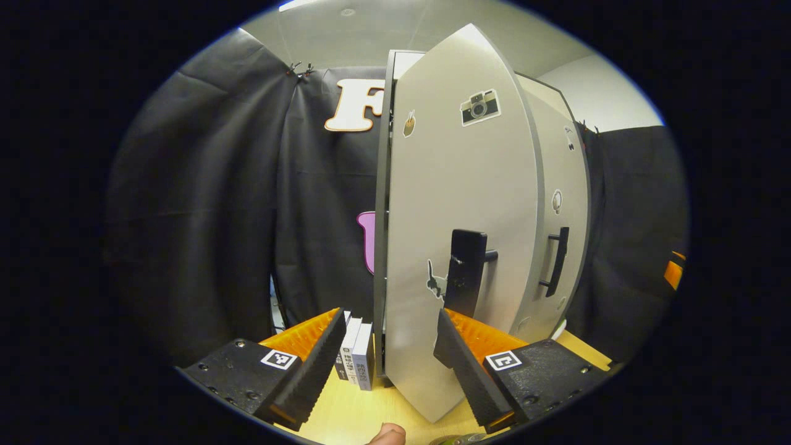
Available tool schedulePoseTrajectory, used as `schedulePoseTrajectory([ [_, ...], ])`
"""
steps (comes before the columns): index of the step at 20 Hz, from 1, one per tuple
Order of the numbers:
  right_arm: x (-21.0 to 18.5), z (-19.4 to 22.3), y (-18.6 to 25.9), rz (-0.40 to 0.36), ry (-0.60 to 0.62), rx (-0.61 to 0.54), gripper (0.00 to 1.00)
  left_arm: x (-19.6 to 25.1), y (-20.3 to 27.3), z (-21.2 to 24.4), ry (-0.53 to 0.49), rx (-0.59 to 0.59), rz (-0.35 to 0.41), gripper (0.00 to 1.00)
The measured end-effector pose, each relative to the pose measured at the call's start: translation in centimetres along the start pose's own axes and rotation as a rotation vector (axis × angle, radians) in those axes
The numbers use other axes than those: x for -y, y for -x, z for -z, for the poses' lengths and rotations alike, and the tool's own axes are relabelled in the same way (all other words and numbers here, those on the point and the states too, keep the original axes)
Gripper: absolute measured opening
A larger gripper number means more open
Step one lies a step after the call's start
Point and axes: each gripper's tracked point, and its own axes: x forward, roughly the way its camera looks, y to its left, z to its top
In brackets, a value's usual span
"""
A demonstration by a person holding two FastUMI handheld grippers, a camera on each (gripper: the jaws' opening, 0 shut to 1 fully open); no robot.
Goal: Grasp the bottle in the cabinet with the left hand and place it on the coaster, then close the right door with the right hand and the left door with the left hand.
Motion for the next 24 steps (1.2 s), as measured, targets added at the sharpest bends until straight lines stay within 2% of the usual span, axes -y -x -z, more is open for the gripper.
schedulePoseTrajectory([
  [1,0.0,-0.1,0.0,0.001,0.001,0.003,0.96,0.0,-0.1,-0.2,-0.001,0.009,-0.011,0.9],
  [2,0.2,-0.2,0.0,0.003,0.003,0.006,0.96,0.4,-0.2,-0.1,0.002,0.005,-0.012,0.95],
  [3,0.4,-0.3,0.0,0.005,0.003,0.009,0.96,0.9,-0.4,0.1,0.008,0.002,-0.006,0.95],
  [4,0.5,-0.5,0.0,0.007,0.001,0.012,0.96,1.5,-0.5,0.1,0.011,-0.001,0.006,0.9],
  [8,0.4,-1.1,-0.2,0.003,-0.016,0.026,0.92,3.9,-0.9,-0.1,-0.012,-0.002,0.029,0.95],
  [9,0.6,-1.2,-0.2,0.011,-0.013,0.024,0.96,4.6,-0.7,-0.4,-0.002,0.008,0.038,0.95],
  [10,0.8,-1.2,-0.2,0.016,-0.009,0.023,0.92,5.5,-0.6,-0.8,0.011,0.022,0.057,0.95],
  [11,0.9,-1.4,-0.1,0.021,-0.007,0.026,0.96,6.4,-0.5,-1.2,0.017,0.032,0.074,0.95],
  [12,1.1,-1.6,-0.2,0.027,-0.009,0.026,0.92,6.8,-0.2,-1.3,0.013,0.033,0.076,0.95],
  [13,1.1,-1.7,-0.2,0.029,-0.015,0.027,0.96,7.2,0.0,-1.5,0.006,0.032,0.075,0.96],
  [14,1.1,-1.8,-0.2,0.028,-0.021,0.029,0.96,7.4,0.2,-1.7,0.0,0.035,0.074,0.92],
  [15,1.1,-2.0,-0.2,0.03,-0.022,0.032,0.92,7.7,0.5,-2.0,0.0,0.043,0.075,0.92],
  [16,1.1,-2.0,-0.2,0.029,-0.017,0.032,0.96,8.0,0.7,-2.3,0.002,0.052,0.079,0.92],
  [17,1.1,-2.1,-0.3,0.028,-0.008,0.031,0.92,8.3,0.9,-2.6,0.002,0.057,0.082,0.92],
  [20,0.2,-2.2,-0.6,0.007,0.001,0.03,0.96,7.9,1.7,-3.8,-0.009,0.087,0.05,0.96],
  [21,0.1,-2.2,-0.6,0.002,-0.003,0.03,0.96,8.0,1.9,-4.2,-0.008,0.1,0.051,0.93],
  [22,-0.3,-2.5,-0.8,-0.008,-0.007,0.031,0.96,8.3,2.2,-4.5,-0.004,0.106,0.059,0.96],
  [24,-1.0,-2.8,-1.0,-0.025,-0.01,0.033,0.96,8.5,2.5,-4.9,-0.003,0.107,0.07,0.96],
])
